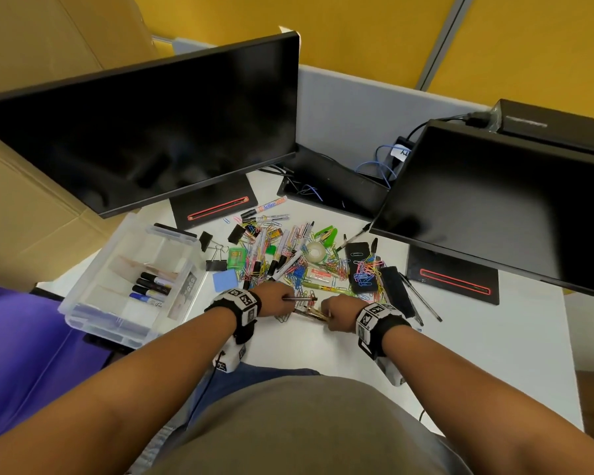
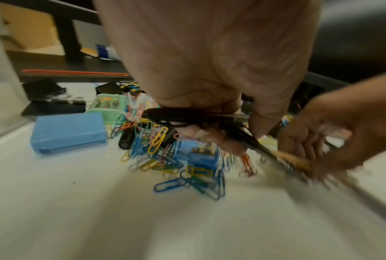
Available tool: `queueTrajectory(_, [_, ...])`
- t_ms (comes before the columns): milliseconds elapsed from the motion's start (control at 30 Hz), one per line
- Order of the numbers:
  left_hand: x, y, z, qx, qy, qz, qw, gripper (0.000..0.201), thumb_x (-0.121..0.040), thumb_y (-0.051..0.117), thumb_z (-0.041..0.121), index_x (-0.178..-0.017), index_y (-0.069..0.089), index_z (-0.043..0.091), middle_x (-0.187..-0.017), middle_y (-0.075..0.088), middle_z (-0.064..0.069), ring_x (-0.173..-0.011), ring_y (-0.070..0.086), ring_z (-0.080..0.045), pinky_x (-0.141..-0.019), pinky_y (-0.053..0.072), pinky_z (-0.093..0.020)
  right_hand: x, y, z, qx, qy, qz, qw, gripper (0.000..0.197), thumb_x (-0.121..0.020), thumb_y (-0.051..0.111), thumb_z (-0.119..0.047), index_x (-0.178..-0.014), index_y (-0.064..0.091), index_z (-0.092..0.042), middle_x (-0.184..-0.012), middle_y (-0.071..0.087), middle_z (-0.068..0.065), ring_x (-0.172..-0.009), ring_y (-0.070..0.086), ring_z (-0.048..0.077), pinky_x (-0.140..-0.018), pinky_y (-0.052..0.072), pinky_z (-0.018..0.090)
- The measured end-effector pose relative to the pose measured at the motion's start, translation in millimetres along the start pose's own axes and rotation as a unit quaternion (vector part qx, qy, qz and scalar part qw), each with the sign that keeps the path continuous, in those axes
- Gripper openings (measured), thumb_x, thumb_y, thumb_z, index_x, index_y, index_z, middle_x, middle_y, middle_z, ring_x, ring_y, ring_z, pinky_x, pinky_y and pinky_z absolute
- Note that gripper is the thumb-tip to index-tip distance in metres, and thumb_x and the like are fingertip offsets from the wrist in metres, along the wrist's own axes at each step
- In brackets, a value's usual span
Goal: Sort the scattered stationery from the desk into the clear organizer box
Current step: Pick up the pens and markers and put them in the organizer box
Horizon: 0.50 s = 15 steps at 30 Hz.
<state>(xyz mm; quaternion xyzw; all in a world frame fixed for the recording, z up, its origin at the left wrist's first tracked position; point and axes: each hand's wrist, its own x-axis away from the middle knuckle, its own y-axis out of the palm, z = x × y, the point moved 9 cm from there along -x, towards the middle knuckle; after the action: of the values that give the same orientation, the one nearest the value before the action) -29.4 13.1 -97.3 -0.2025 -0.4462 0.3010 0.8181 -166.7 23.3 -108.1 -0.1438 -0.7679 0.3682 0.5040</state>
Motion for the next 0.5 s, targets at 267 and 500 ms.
queueTrajectory(267, [9, -44, -15, 0.109, -0.024, 0.111, 0.988, 0.028, -0.098, 0.054, 0.030, -0.096, 0.063, 0.004, -0.082, 0.060, -0.011, -0.069, 0.052, -0.021, -0.058, 0.037, -0.027, -10, -27, -10, -0.034, -0.013, 0.017, 0.999, 0.019, -0.086, 0.064, -0.019, -0.104, 0.058, -0.013, -0.115, 0.061, 0.011, -0.097, 0.056, 0.027, -0.072, 0.036, 0.025])
queueTrajectory(500, [36, -98, -43, 0.120, -0.060, 0.225, 0.965, 0.031, -0.096, 0.056, 0.040, -0.074, 0.052, 0.019, -0.072, 0.054, -0.002, -0.066, 0.051, -0.017, -0.057, 0.035, -0.027, -21, -75, -37, -0.035, -0.022, 0.052, 0.998, 0.023, -0.086, 0.066, -0.020, -0.094, 0.046, -0.013, -0.090, 0.053, 0.008, -0.081, 0.051, 0.024, -0.067, 0.041, 0.030])
